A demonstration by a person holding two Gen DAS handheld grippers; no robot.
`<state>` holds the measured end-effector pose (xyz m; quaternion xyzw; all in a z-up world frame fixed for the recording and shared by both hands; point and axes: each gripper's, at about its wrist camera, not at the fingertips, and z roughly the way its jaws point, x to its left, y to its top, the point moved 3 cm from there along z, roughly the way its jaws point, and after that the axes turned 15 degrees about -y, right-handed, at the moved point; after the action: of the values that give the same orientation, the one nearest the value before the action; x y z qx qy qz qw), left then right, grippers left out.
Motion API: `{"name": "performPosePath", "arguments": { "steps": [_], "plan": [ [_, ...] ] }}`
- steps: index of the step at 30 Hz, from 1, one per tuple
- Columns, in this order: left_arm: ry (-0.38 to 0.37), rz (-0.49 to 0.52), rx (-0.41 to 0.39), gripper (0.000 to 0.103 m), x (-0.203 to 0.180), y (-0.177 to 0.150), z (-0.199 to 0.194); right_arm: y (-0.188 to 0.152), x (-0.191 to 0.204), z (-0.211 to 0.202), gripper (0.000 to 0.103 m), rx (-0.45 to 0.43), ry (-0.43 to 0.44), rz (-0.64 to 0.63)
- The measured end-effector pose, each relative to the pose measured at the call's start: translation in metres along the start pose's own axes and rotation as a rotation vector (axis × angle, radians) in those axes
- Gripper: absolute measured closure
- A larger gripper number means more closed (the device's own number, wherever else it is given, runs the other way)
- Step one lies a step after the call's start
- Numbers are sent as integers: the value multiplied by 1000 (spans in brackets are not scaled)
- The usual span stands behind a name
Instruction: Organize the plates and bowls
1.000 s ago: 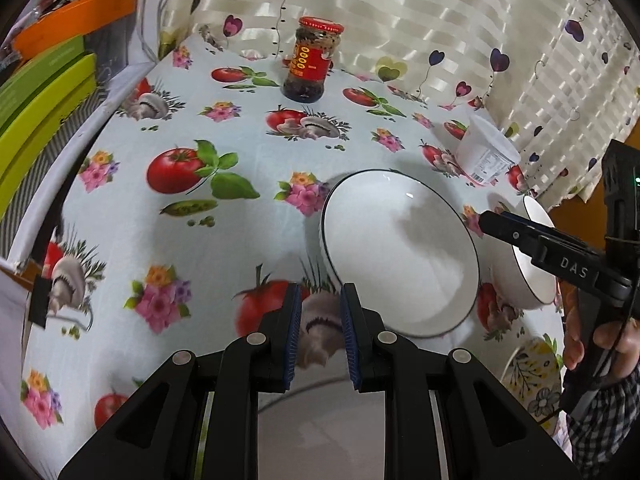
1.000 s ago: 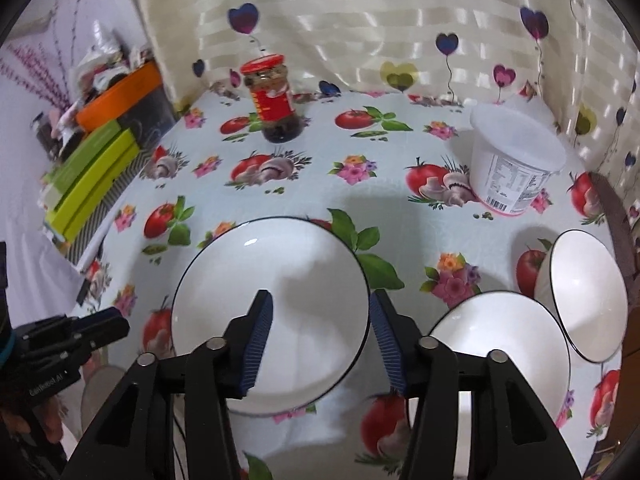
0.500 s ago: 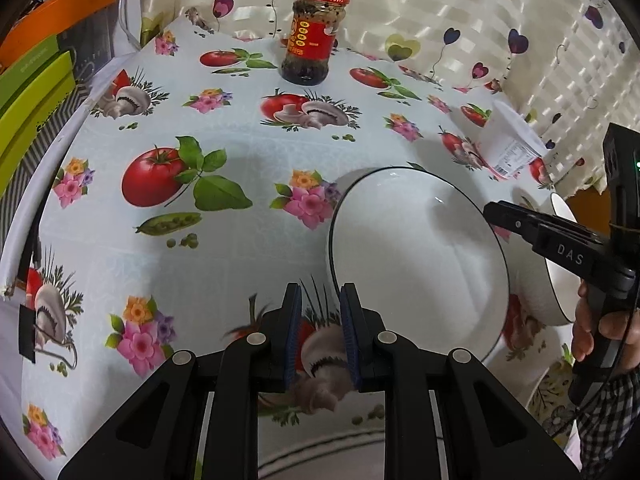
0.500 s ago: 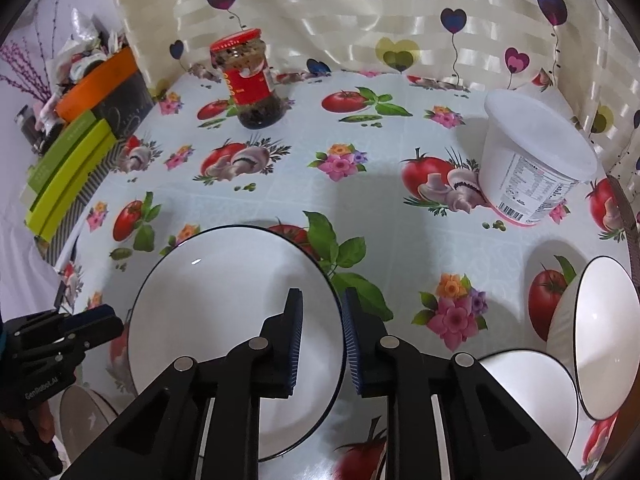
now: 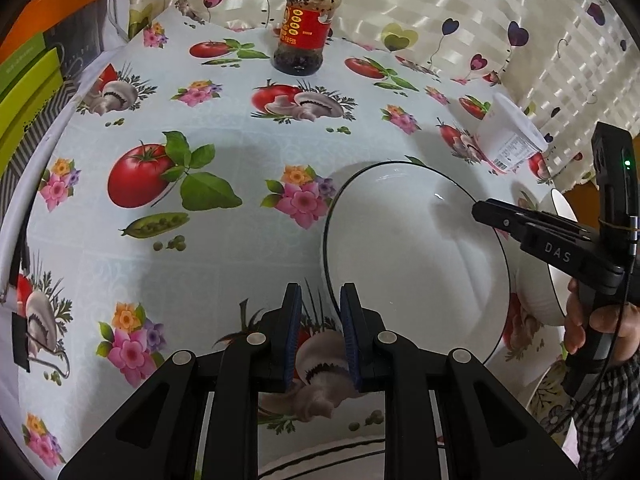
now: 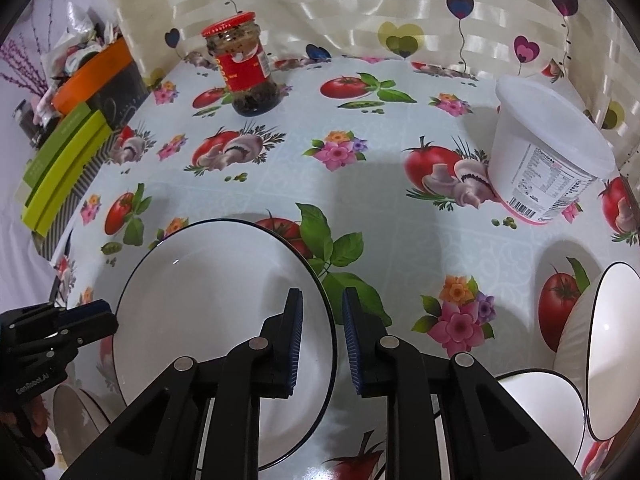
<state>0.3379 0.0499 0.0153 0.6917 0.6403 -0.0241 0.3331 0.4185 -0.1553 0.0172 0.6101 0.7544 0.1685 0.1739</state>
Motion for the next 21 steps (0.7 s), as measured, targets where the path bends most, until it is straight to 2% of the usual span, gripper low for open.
{"name": "performPosePath", "arguments": {
  "steps": [7,9,12,21],
  "plan": [
    [-7,4,26,82,-4,-3,9,1,4,5,83,11,-6,-20],
    [-12,2,37,82,-4,-4,13,1,4,6,89,13,-8,-26],
    [-13,3,46,82,-5,-5,16,1,4,8,92,14,-16,-35],
    [5,5,39,86,-7,-7,19,0,4,8,93,9,-23,-35]
  ]
}}
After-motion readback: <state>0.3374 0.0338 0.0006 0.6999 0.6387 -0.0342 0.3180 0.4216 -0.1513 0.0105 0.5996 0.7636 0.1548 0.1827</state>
